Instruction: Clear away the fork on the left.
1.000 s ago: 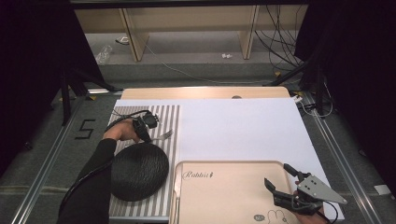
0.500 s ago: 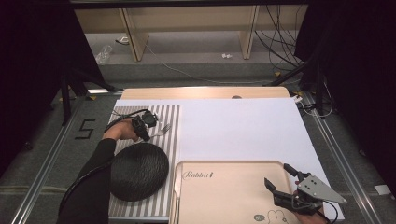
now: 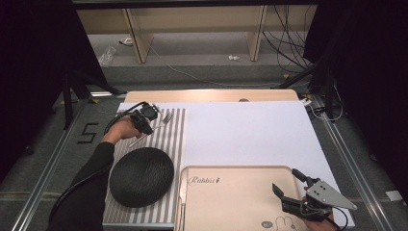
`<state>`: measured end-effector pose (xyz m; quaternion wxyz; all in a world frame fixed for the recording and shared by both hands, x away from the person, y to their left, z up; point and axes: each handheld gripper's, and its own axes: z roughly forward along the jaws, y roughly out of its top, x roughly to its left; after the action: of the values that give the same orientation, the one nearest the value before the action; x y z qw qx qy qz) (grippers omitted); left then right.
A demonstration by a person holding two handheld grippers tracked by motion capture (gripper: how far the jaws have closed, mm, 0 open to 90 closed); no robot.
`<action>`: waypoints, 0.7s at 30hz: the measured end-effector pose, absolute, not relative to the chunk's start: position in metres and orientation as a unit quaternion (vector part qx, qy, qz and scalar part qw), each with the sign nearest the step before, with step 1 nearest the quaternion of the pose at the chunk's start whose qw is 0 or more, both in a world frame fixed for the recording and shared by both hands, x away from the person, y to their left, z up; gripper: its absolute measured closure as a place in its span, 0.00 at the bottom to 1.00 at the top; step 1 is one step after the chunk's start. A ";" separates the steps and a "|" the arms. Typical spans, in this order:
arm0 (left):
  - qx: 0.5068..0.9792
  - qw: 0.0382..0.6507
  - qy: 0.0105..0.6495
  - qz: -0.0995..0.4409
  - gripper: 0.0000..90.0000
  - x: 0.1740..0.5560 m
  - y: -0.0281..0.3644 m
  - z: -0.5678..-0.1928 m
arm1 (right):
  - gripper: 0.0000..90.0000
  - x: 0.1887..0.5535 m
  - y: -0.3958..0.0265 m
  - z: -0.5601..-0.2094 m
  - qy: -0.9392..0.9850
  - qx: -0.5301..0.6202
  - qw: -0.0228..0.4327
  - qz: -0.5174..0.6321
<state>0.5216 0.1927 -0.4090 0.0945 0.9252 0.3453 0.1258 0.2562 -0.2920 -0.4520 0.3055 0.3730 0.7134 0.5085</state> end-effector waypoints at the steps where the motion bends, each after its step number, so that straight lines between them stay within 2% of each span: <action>1: 0.922 0.107 0.353 0.118 0.93 0.520 0.192 -0.407 | 0.21 0.256 -0.292 -0.452 0.714 0.373 0.306 0.508; 7: 0.910 0.168 0.371 0.080 0.93 0.512 0.187 -0.393 | 0.21 0.256 -0.292 -0.452 0.713 0.372 0.306 0.508; 16: 0.895 0.288 0.336 0.058 0.93 0.468 0.172 -0.372 | 0.21 0.256 -0.292 -0.452 0.713 0.373 0.307 0.509; 21: 0.894 0.317 0.312 0.043 0.93 0.445 0.163 -0.373 | 0.21 0.255 -0.291 -0.451 0.713 0.373 0.306 0.508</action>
<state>0.4450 0.1634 -0.3727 0.3171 0.8945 0.3123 0.0430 0.2550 -0.2911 -0.4514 0.3061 0.3728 0.7134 0.5084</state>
